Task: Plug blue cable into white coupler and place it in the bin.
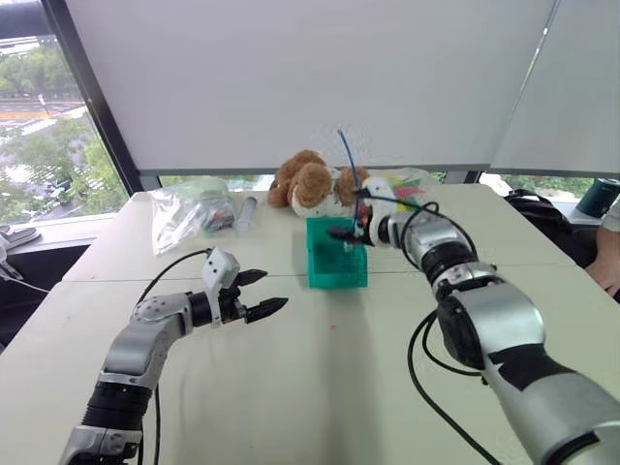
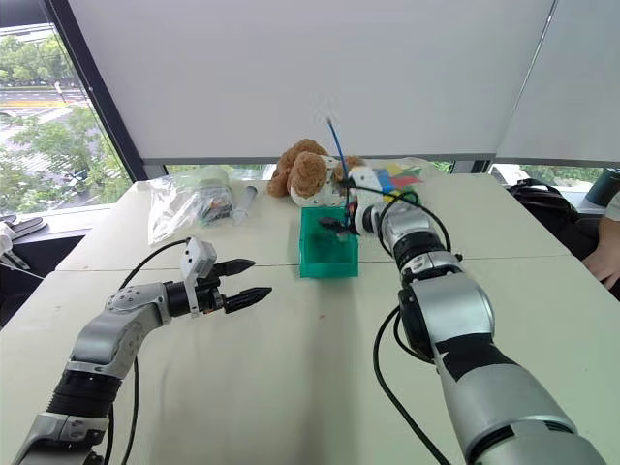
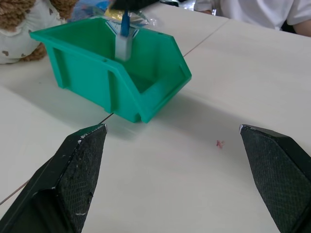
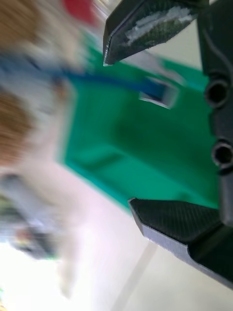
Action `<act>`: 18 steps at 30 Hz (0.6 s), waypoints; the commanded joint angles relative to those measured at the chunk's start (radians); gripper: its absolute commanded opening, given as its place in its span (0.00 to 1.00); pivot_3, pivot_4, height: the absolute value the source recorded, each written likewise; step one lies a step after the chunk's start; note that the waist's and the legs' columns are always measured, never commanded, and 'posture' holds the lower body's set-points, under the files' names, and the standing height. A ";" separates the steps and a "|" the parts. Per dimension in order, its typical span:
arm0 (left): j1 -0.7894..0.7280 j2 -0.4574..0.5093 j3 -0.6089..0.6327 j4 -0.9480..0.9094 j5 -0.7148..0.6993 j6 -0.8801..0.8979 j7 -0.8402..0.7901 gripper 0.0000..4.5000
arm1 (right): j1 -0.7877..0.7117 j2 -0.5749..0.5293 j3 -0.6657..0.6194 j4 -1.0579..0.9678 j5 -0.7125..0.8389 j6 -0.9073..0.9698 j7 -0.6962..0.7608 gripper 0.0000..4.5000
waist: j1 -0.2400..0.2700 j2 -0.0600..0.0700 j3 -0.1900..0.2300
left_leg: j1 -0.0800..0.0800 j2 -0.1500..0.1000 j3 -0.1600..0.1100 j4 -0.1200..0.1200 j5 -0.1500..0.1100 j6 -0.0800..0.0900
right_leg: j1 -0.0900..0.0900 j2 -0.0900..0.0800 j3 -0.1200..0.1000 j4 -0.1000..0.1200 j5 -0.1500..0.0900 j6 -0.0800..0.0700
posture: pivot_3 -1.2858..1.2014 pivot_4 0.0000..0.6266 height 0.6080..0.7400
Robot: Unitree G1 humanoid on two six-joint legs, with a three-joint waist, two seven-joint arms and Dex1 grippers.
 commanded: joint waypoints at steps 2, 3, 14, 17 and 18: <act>-0.025 0.006 0.003 -0.012 -0.006 -0.020 0.000 1.00 | -0.062 -0.035 -0.041 -0.011 0.004 -0.011 0.010 0.98 | 0.001 0.000 0.000 | 0.000 0.000 0.000 0.000 0.000 0.000 | 0.000 0.000 0.000 0.000 0.000 0.000 | 0.52 0.24 1.00; -0.029 0.004 0.001 -0.008 -0.005 -0.022 0.000 1.00 | -0.061 -0.035 -0.031 -0.011 -0.010 -0.016 0.021 0.98 | 0.000 0.000 0.000 | 0.000 0.000 0.000 0.000 0.000 0.000 | 0.001 0.000 0.000 0.000 0.000 0.000 | 0.52 0.24 1.00; -0.023 0.030 0.010 -0.028 -0.007 -0.024 0.022 1.00 | 0.114 -0.161 0.006 -0.365 0.033 0.113 0.332 0.98 | 0.005 -0.001 0.000 | 0.001 0.000 0.001 0.000 0.000 0.001 | 0.002 0.001 0.000 0.000 0.000 0.000 | 0.52 0.24 1.00; -0.016 0.054 0.030 -0.045 -0.023 -0.011 0.025 1.00 | 0.387 -0.248 0.003 -0.879 0.162 0.360 0.446 0.98 | 0.013 -0.001 0.000 | 0.001 0.001 -0.002 0.003 -0.001 0.002 | 0.005 0.002 0.000 0.000 0.000 0.000 | 0.52 0.24 1.00; -0.015 0.060 0.033 -0.049 -0.028 -0.008 0.026 1.00 | 0.462 -0.276 -0.005 -1.017 0.199 0.424 0.455 0.98 | 0.010 0.000 0.001 | 0.001 0.001 -0.003 0.004 -0.001 0.003 | 0.006 0.002 -0.001 0.000 0.000 0.001 | 0.52 0.24 1.00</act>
